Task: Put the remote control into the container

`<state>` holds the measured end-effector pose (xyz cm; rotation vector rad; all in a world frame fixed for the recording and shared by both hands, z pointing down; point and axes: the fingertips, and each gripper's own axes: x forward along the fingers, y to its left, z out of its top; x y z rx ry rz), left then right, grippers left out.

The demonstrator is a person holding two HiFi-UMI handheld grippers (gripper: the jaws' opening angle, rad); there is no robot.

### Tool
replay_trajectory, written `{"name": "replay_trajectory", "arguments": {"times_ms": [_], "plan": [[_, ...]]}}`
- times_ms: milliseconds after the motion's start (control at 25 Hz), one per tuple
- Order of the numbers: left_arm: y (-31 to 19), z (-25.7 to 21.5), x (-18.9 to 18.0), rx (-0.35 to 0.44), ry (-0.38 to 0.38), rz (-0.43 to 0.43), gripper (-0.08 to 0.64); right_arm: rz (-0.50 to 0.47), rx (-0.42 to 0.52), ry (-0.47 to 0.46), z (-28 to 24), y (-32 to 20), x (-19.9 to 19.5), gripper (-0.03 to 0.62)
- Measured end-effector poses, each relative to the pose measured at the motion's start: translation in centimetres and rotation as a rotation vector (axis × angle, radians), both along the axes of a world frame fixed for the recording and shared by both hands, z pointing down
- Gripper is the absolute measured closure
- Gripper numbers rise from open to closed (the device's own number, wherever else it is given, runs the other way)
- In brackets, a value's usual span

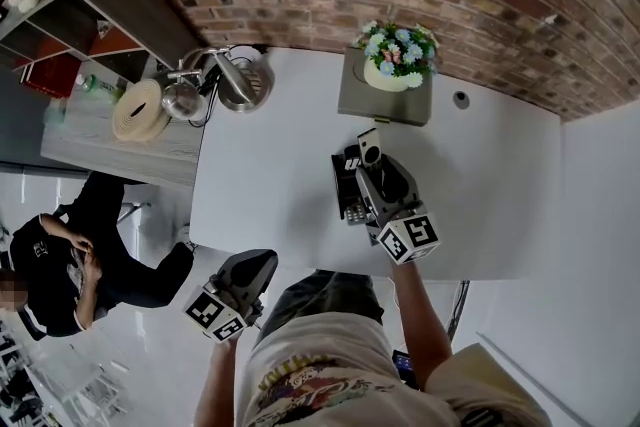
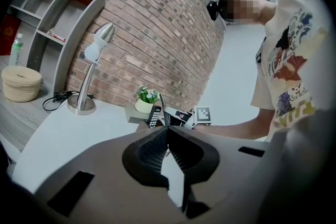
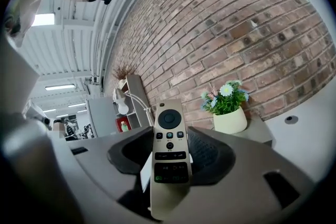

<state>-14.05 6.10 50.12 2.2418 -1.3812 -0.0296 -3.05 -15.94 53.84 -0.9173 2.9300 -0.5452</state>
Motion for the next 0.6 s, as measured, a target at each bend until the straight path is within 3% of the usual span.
{"name": "replay_trajectory", "arguments": {"times_ms": [280, 400, 600], "plan": [[0.0, 0.2, -0.2, 0.007, 0.011, -0.007, 0.554, -0.11, 0.029, 0.215, -1.1, 3.2, 1.4, 0.385], [-0.7, 0.3, 0.4, 0.018, 0.025, 0.006, 0.554, -0.147, -0.045, 0.344, 0.1, 4.6, 2.7, 0.385], [-3.1, 0.2, 2.1, 0.059, 0.021, 0.056, 0.554, -0.257, -0.245, 0.562, 3.3, 6.3, 4.5, 0.386]]}}
